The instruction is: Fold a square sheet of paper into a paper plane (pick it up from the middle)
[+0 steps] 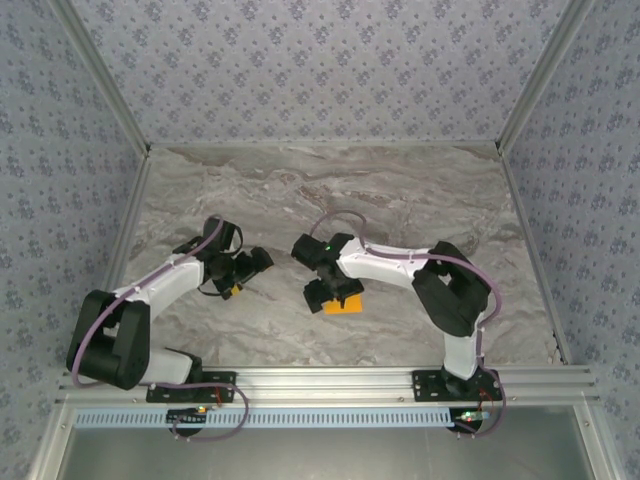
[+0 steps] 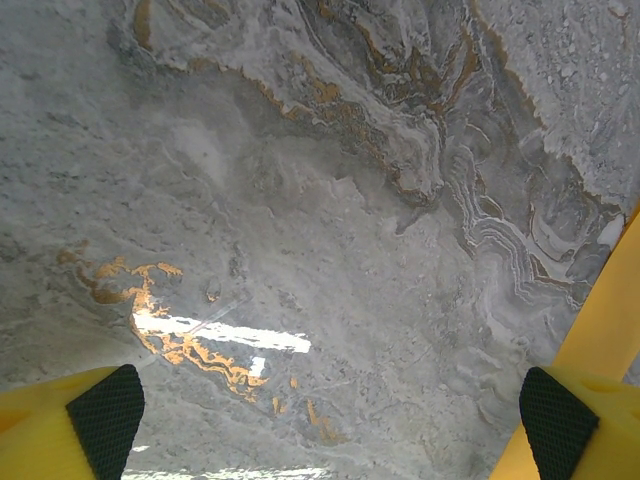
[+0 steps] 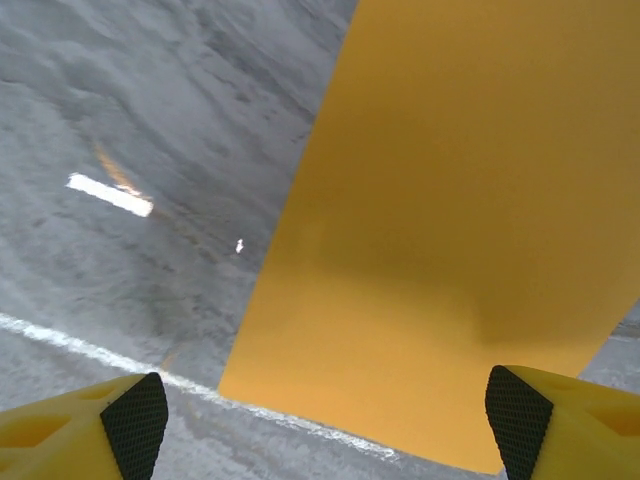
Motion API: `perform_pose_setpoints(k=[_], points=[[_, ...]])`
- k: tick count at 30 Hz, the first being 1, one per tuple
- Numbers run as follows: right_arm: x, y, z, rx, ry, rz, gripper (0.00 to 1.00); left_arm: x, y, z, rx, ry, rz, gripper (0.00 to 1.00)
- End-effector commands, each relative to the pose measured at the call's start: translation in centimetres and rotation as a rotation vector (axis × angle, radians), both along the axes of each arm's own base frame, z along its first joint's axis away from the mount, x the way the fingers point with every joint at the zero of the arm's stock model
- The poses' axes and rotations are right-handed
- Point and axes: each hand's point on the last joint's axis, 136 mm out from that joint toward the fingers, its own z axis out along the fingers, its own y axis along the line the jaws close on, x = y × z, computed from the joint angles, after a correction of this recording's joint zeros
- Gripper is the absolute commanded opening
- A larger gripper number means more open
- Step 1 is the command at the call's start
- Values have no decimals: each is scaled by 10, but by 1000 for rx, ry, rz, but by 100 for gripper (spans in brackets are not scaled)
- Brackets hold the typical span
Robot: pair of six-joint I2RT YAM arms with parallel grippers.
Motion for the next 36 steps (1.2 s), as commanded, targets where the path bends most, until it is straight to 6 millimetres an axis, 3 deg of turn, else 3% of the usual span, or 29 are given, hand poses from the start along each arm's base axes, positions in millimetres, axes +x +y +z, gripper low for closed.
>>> perform_pose_setpoints(k=[1, 9, 17, 20, 21, 36], points=[[-5, -14, -14, -73, 27, -39, 87, -3, -2, -3, -20, 19, 3, 99], [-10, -19, -35, -81, 85, -53, 82, -6, -1, -6, -18, 28, -2, 99], [-8, -25, -38, -23, 130, -67, 72, -5, -3, -5, -26, 26, -10, 99], [-9, -18, -34, 49, 165, -43, 74, -6, -4, -4, -28, 27, -12, 99], [-17, -24, -40, 49, 199, -45, 76, -6, -4, -4, -29, 27, -14, 99], [-17, -30, -42, 138, 257, -63, 82, -6, -8, 0, -39, 12, -32, 99]])
